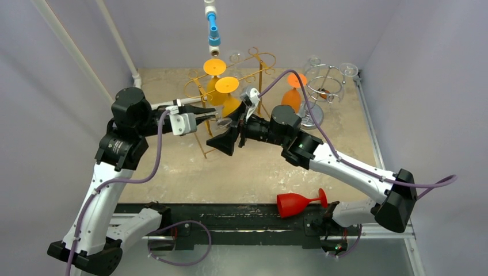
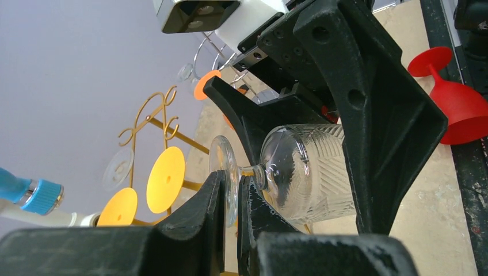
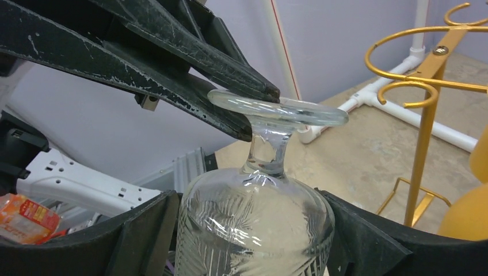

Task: Place the wine glass upside down on the wine glass rack
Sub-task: Turn the wine glass upside down at the wine rack.

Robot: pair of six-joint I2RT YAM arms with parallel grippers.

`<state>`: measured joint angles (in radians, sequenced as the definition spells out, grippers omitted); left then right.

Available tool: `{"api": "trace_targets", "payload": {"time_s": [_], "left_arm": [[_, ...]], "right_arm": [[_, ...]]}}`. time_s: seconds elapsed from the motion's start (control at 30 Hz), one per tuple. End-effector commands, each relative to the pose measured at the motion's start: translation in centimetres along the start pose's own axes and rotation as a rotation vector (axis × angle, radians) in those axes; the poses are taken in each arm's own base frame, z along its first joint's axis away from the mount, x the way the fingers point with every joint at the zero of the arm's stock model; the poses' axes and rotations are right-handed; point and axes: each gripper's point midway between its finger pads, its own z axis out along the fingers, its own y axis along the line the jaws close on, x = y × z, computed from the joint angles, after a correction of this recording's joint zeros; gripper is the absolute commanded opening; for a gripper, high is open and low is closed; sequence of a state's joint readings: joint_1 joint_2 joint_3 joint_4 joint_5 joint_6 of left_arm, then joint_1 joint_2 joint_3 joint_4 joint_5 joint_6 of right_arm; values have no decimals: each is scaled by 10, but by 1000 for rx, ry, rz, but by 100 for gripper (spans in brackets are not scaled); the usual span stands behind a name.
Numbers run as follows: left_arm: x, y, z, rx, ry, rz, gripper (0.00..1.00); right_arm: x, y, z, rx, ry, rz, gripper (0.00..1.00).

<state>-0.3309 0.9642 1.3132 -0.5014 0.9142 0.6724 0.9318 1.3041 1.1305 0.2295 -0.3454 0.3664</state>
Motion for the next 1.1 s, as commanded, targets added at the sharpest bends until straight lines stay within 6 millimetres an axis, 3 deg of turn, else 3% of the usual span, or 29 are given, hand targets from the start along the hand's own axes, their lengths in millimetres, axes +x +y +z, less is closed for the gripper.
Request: {"api": "trace_targets", "payload": {"time_s": [0.0, 0.23, 0.53, 0.97, 1.07], "left_arm": [[-42, 8, -3, -17, -131, 112, 0], [-32, -5, -10, 26, -82, 262, 0], [-33, -3, -15, 24, -54, 405, 0], [-46, 2, -18, -2, -81, 425, 0], [-47, 2, -18, 0, -86, 426, 0]], "right_arm": [[-32, 34, 5, -138, -76, 0, 95], [-23, 33, -5, -135, -15, -8, 91], [-14, 24, -22, -145, 100, -4, 92], [5, 16, -14, -142, 173, 22, 91], [8, 15, -13, -141, 193, 28, 87]]}}
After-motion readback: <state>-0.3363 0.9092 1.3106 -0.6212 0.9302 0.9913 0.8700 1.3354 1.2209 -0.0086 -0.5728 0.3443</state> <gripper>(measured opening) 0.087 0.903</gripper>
